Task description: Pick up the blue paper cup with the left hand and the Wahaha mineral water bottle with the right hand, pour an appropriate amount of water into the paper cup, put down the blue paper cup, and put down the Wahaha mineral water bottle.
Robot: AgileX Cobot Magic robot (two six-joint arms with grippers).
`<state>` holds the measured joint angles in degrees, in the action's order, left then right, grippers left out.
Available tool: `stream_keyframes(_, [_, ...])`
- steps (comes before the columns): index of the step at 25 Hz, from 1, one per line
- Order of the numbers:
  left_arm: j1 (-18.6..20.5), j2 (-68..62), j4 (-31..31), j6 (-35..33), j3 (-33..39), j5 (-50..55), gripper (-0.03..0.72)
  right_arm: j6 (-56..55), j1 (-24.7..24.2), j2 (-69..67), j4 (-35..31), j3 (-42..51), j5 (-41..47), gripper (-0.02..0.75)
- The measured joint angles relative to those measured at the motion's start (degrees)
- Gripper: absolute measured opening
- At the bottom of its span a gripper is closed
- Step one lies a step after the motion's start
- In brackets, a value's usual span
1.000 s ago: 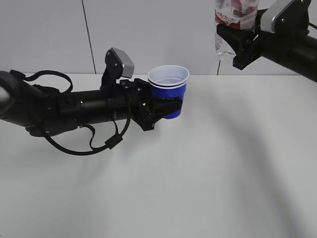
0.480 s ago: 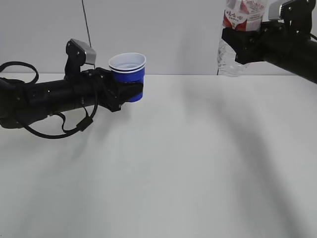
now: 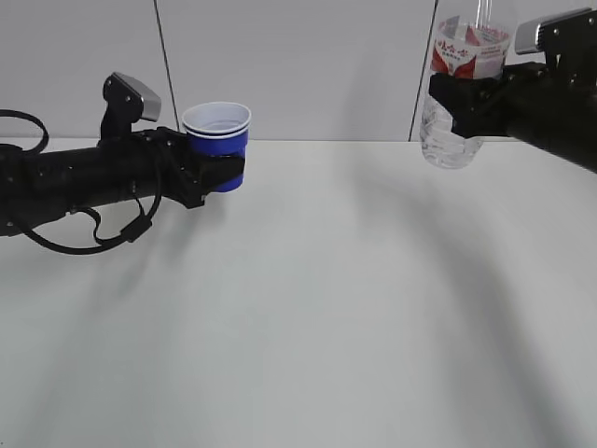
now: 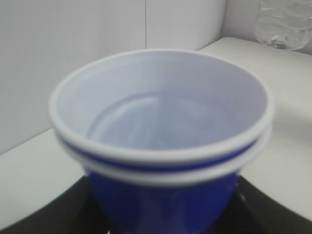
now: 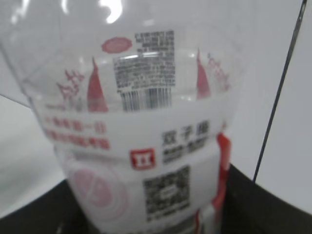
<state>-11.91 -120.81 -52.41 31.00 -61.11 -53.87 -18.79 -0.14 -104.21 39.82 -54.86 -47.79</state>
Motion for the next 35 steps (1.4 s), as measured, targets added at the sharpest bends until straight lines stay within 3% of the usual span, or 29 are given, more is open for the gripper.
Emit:
stream_keyframes(21, [7.51, 10.90, -2.45, -0.12, 8.68, 0.83, 0.423, 0.00, 0.00, 0.04, -0.02, 3.72, -1.72, 0.400])
stream_keyframes(35, [7.72, 10.93, -2.58, -0.12, 8.99, -0.47, 0.423, 0.00, 0.00, 0.04, 0.29, 3.72, -1.80, 0.400])
